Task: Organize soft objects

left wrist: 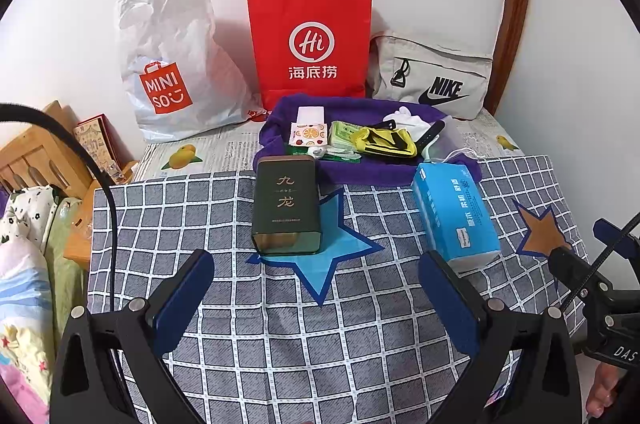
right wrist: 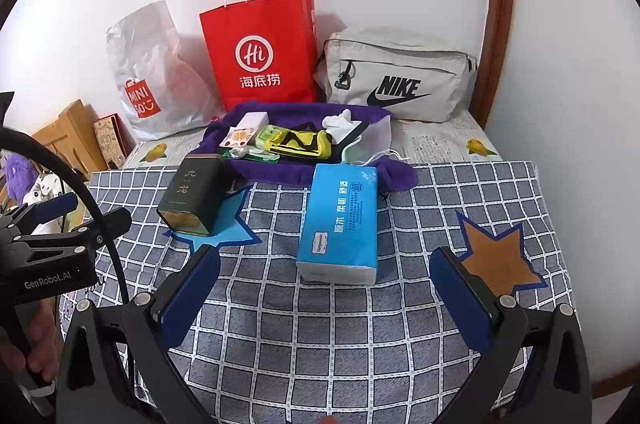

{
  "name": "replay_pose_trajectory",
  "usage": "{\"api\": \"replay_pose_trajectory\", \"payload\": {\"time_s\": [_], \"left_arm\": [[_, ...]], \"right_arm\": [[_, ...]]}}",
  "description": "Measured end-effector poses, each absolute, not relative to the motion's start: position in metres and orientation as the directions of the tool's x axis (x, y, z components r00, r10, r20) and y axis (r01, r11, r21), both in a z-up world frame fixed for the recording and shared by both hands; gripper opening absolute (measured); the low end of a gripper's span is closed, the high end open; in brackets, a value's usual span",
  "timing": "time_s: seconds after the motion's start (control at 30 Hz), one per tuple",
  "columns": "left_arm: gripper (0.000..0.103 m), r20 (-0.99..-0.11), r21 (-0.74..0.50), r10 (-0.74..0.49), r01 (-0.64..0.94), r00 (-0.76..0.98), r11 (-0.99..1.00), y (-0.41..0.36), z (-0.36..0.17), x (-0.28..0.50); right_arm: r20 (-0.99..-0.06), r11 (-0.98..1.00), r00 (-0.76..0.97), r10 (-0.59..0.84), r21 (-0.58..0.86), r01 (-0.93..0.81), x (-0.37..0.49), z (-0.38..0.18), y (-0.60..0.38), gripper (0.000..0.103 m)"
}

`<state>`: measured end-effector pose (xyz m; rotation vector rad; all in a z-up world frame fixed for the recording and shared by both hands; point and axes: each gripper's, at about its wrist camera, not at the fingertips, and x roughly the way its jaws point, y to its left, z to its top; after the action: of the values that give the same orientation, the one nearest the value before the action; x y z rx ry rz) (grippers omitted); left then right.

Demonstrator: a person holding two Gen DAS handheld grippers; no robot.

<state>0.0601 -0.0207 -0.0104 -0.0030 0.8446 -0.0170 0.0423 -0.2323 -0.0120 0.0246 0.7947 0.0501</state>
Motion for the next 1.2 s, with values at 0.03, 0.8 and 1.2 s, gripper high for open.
{"api": "replay_pose_trajectory", "payload": {"time_s": [0.03, 0.8, 1.2], "left_arm": [[0.103, -0.748, -0.010, -0.017, 0.014, 0.664, 1.000, -0.0207, -0.0104, 0.0602], [0.103, -0.747, -0.010, -0.016, 0.013, 0.664, 1.000, -0.0183, -0.0101, 0.0584], [0.103, -0.745, -0.011, -0.014, 0.008, 0.667, 1.000, -0.0184, -0.0096, 0.0581]], "right_arm": [[-0.712, 0.998, 0.700, 0.055, 0.042, -0.036, 0.0424, -0.0120, -0.2323, 0.103], [-0.713, 0.998, 0.699, 0.057, 0.041, -0.040, 0.0435, -0.0125, -0.2297, 0.103], [-0.713, 0.998, 0.699, 0.058, 0.041, -0.041, 0.0430, -0.0135, -0.2288, 0.103]]}}
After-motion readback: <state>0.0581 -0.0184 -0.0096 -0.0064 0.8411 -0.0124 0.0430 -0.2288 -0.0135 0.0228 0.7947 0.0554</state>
